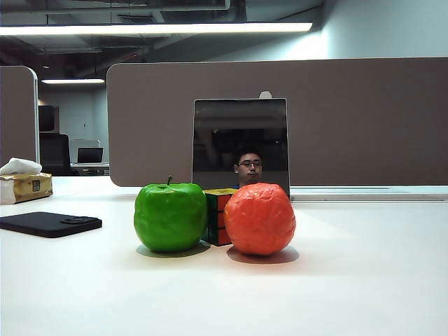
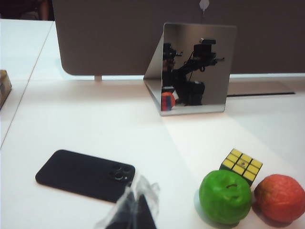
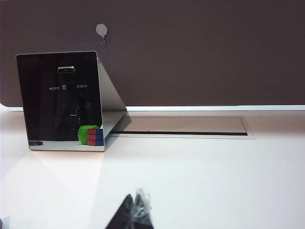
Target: Move all the fruits on the tabletop near the face of the Rubik's cube that has the color most similar to each fruit.
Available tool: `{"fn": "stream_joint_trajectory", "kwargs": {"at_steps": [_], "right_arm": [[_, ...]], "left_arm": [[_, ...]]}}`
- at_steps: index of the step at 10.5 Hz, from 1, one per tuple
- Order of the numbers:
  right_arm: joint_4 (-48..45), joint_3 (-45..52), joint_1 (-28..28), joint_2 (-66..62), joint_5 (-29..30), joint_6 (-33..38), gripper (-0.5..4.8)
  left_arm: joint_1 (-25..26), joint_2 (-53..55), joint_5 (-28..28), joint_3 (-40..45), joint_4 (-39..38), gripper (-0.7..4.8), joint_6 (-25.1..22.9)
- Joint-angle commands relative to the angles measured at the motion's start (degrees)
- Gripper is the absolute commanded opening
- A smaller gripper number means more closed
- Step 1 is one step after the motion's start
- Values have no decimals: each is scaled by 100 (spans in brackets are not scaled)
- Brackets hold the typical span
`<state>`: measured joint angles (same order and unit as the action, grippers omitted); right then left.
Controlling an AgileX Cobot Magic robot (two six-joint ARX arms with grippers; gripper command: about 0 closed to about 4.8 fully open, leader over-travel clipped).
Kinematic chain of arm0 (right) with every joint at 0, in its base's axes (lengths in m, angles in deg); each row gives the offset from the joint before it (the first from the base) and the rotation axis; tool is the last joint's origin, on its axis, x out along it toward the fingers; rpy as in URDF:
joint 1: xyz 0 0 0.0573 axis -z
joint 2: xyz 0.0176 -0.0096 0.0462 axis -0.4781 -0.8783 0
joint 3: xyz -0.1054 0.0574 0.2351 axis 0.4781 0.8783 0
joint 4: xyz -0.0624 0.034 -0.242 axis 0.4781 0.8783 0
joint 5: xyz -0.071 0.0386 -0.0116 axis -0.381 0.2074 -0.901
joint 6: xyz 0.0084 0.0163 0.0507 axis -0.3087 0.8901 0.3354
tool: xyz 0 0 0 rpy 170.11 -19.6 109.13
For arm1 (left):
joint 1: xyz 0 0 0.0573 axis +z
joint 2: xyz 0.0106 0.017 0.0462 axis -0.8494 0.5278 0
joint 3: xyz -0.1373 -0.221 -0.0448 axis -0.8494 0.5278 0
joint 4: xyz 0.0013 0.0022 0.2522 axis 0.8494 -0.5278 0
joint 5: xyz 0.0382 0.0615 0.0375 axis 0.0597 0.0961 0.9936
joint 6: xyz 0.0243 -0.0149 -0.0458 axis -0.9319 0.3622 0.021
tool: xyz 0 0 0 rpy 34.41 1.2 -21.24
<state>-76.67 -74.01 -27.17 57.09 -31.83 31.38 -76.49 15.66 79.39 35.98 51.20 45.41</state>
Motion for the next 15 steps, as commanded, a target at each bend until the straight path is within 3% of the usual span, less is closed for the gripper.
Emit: {"fn": "stream_joint_trajectory", "kwargs": {"at_steps": [1, 4, 6, 10, 11, 13, 14, 15], "right_arm": [[-232, 199, -2, 391, -2, 24, -1], [-293, 490, -2, 549, -20, 22, -1], [-651, 839, -2, 549, -413, 22, -1], [-1211, 1438, -2, 549, -595, 72, -1], [-1370, 1633, -2, 549, -592, 286, -1], [-1370, 1633, -2, 549, -592, 302, -1], [-1342, 1633, -4, 549, -483, 302, -1], [-1342, 1633, -4, 549, -483, 302, -1]], "left_arm": [[0, -9, 11, 22, -208, -5, 33], [0, -9, 15, 28, -223, -5, 31], [0, -9, 138, 31, -247, -5, 31], [0, -9, 271, 166, -229, -5, 33], [0, -13, 361, 1038, 846, -5, 184], [0, -13, 649, 1379, 1056, -5, 181], [39, -11, 216, 2933, 3853, -5, -623], [79, -11, 293, 2931, 4083, -5, -625]]}}
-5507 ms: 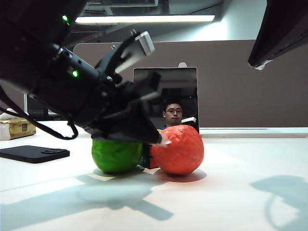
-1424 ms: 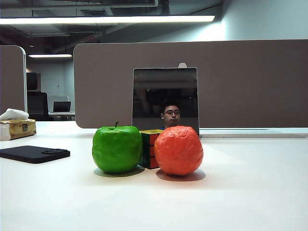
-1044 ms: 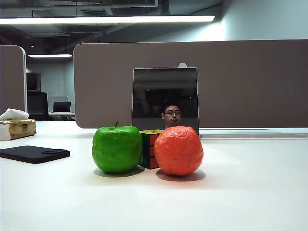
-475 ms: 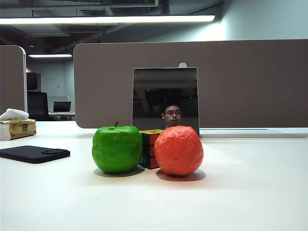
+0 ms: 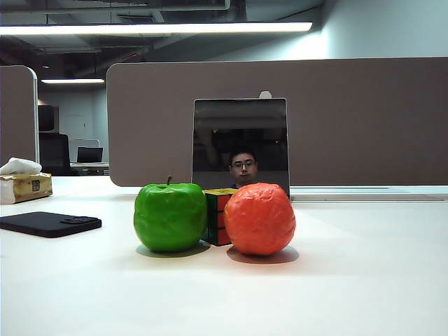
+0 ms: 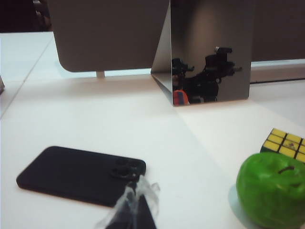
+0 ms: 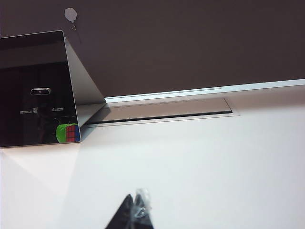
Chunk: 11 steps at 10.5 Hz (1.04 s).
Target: Move all the fruits on the tabletop near the face of the Rubik's cube that has the color most similar to each fruit.
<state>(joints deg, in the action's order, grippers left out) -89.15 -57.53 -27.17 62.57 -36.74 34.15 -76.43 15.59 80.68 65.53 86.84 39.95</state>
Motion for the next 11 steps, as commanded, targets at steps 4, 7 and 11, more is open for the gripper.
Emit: {"fn": "stream_joint_trajectory", "kwargs": {"at_steps": [4, 7, 11], "right_arm": [[-63, -15, 0, -2, 9, 24, -1], [-70, -15, -2, 0, 107, 24, -1], [-74, -15, 0, 0, 118, 24, -1]], "left_arm": [[734, -562, -566, -81, 37, -5, 170], [737, -562, -122, -81, 273, -5, 166], [1228, -562, -22, -79, 70, -5, -24]]}}
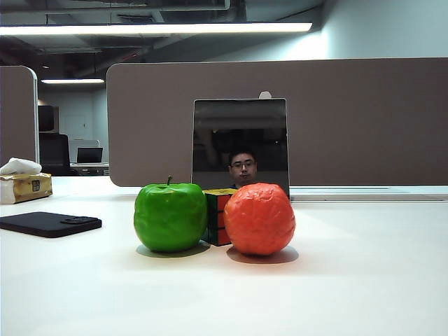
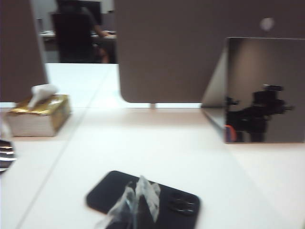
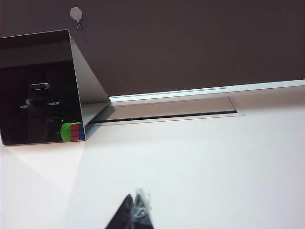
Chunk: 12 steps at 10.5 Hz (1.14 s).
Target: Move all the fruits on the tabletop near the face of the Rubik's cube that has the color most similar to each fruit.
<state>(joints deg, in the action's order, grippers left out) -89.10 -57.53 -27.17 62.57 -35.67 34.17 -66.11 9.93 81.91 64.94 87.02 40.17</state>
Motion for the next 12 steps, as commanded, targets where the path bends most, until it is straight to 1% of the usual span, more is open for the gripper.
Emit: {"fn": "stream_joint_trajectory", "kwargs": {"at_steps": [1, 3, 5, 7, 8, 9, 10, 12], "right_arm": [[-79, -15, 0, 0, 13, 22, -1], [-76, -15, 0, 0, 33, 22, -1], [-59, -15, 0, 0, 61, 22, -1], [-55, -13, 0, -2, 164, 17, -1], [-55, -13, -4, -2, 291, -74, -1], [-37, -13, -9, -2, 286, -164, -1], [55, -13, -7, -7, -17, -476, -1], [81, -13, -7, -7, -175, -608, -1]], "left_arm": [[916, 4, -1154, -20, 42, -5, 92], [1185, 4, -1191, -17, 42, -5, 173], [1187, 4, -1320, -15, 24, -5, 173], [1187, 4, -1316, -15, -15, -5, 173], [1187, 4, -1333, -7, -118, -5, 173], [1187, 4, -1331, -4, -227, -5, 170], [1189, 4, -970, 31, -179, -5, 170], [1189, 4, -868, 31, -149, -5, 170]]}}
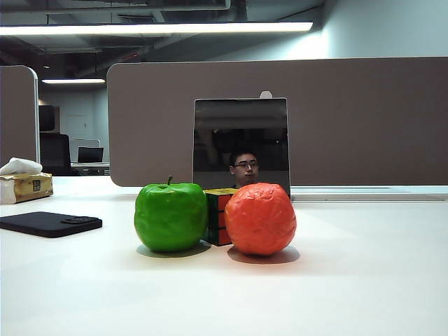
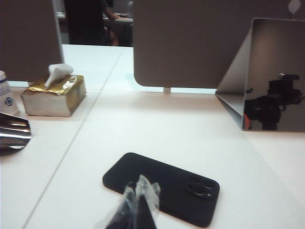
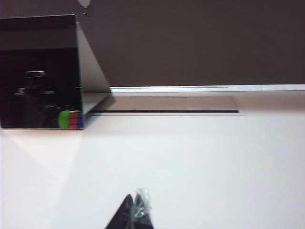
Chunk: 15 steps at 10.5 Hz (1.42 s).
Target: Move all the fruits on the tabletop near the face of the Rubik's cube that has the color most similar to each fruit.
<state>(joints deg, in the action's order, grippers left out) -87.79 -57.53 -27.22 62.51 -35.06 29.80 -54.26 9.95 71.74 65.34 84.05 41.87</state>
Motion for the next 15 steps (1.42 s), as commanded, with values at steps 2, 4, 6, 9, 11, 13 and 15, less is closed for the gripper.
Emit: {"fn": "stream_joint_trajectory", "kwargs": {"at_steps": [2, 4, 6, 9, 11, 13, 15], "right_arm": [[37, -13, 9, 0, -334, -341, -1], [63, -13, 15, 0, -487, -341, -1], [70, -13, 11, 0, -452, -339, -1], [72, -13, 11, 0, -420, -334, -1], [72, -13, 11, 0, -420, -334, -1], [74, -13, 9, 0, -420, -334, -1], [74, -13, 9, 0, -420, -334, -1]], "left_arm": [[4, 2, 155, -9, 160, -5, -2], [4, 2, 157, -9, 160, -5, 2], [4, 2, 175, -13, 162, -5, 4], [2, 2, 50, -15, 199, -5, 136], [-48, 2, -39, -15, 138, -5, 260], [-319, 2, 59, -15, 111, -5, 232], [-415, 2, 157, -13, 70, -5, 234]]}}
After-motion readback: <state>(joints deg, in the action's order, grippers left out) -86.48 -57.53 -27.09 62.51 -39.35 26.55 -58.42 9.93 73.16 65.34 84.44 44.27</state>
